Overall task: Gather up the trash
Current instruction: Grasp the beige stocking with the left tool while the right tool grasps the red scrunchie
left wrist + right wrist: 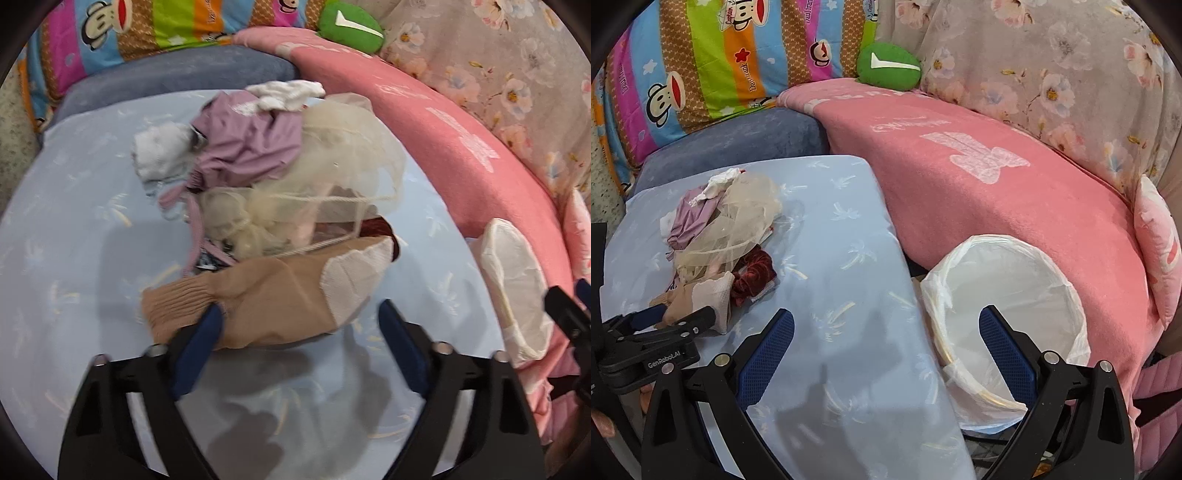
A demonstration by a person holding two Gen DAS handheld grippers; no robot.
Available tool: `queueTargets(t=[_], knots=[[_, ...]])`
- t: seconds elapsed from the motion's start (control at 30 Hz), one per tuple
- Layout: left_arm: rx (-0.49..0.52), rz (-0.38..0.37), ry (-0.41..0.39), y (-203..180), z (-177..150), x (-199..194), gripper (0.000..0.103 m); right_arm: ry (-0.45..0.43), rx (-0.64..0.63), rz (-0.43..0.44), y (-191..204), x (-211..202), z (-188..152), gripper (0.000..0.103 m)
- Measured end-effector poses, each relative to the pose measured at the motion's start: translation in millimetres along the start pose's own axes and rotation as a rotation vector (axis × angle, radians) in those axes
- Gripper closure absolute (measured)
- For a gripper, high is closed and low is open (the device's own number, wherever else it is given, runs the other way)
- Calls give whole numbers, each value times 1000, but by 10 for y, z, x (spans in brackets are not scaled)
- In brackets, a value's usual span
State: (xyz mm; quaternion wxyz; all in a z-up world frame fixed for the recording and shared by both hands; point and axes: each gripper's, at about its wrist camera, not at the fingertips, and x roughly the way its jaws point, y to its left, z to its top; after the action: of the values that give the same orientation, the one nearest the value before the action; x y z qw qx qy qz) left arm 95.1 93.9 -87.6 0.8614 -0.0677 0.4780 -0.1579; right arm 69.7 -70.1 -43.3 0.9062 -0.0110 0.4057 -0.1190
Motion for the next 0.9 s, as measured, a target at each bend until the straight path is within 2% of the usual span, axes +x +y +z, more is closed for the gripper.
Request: queueTargets(t=[0.03, 0.07, 0.13, 0.2, 0.43, 0.57, 0.7, 0.9], knots=[[8, -21, 10, 2, -5, 17, 58, 4, 0, 10, 32, 24, 0, 6], [9, -27, 17, 5, -16, 27, 61, 6, -1, 19, 64, 45, 3, 6], [3, -40, 14, 34, -19, 14, 84, 7, -10, 36, 134, 81, 8, 6], [-8, -76, 15, 79, -9, -25, 96, 9, -20, 56, 212, 127, 28, 6], [-5, -104, -46, 179, 104, -293, 98, 53, -22, 156, 473, 340, 81, 18], [-17, -88, -81, 279, 184, -396, 98, 89, -22, 220, 670, 500, 109, 30], [-28, -70, -100, 349, 252, -424, 98, 119, -15, 255, 800, 640, 157, 45], [-29, -59, -121, 404, 310, -448, 98, 149, 1, 284, 950, 858, 189, 63]])
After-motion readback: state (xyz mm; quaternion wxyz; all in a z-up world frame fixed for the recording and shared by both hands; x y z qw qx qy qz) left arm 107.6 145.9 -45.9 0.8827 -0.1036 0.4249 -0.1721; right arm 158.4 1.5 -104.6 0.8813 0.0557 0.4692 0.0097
